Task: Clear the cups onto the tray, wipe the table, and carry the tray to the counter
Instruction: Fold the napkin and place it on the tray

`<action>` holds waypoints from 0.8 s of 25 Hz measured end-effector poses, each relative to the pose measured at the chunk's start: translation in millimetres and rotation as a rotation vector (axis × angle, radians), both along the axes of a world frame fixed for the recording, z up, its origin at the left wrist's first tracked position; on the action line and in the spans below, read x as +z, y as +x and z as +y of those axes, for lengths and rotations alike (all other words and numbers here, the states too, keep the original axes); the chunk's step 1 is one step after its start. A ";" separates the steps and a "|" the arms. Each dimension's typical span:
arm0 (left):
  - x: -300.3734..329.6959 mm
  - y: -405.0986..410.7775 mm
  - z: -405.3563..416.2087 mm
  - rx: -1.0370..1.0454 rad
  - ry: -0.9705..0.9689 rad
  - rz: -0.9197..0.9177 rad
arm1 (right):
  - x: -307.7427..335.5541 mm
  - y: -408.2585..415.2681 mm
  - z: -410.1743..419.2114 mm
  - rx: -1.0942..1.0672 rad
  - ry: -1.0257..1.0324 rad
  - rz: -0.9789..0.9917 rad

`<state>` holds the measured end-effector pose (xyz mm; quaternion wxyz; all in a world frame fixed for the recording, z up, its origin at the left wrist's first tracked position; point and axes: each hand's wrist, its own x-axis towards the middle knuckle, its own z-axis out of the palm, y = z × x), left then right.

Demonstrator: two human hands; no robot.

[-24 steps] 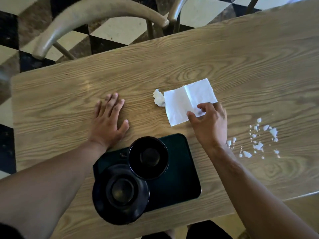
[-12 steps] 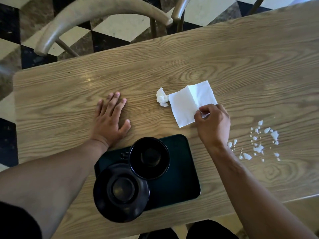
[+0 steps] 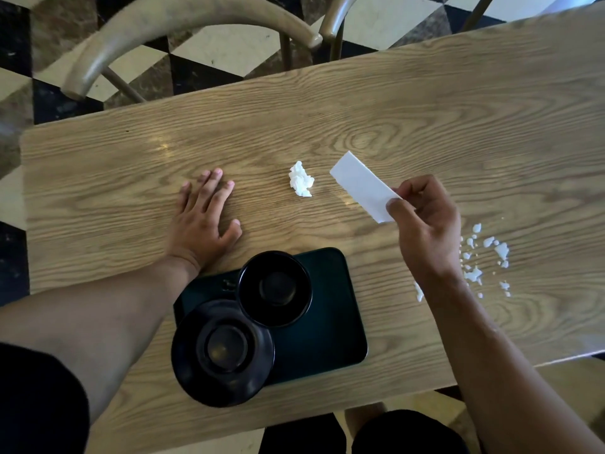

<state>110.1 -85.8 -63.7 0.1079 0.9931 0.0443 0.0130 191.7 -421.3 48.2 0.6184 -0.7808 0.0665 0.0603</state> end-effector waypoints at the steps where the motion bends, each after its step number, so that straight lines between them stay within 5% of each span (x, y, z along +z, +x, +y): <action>1: 0.4 0.4 -0.2 0.001 0.000 -0.004 | 6.1 -4.0 -3.8 0.007 0.062 0.024; 6: 1.7 -0.3 0.2 -0.002 0.009 0.000 | 21.5 -35.3 -24.9 0.046 0.192 0.169; 15: -2.9 0.1 0.7 0.000 0.002 -0.055 | 7.0 -117.0 -44.1 0.448 -0.282 0.557; 20: -2.0 0.1 0.6 -0.001 -0.001 -0.040 | -2.3 -128.4 -15.4 0.582 -0.250 0.592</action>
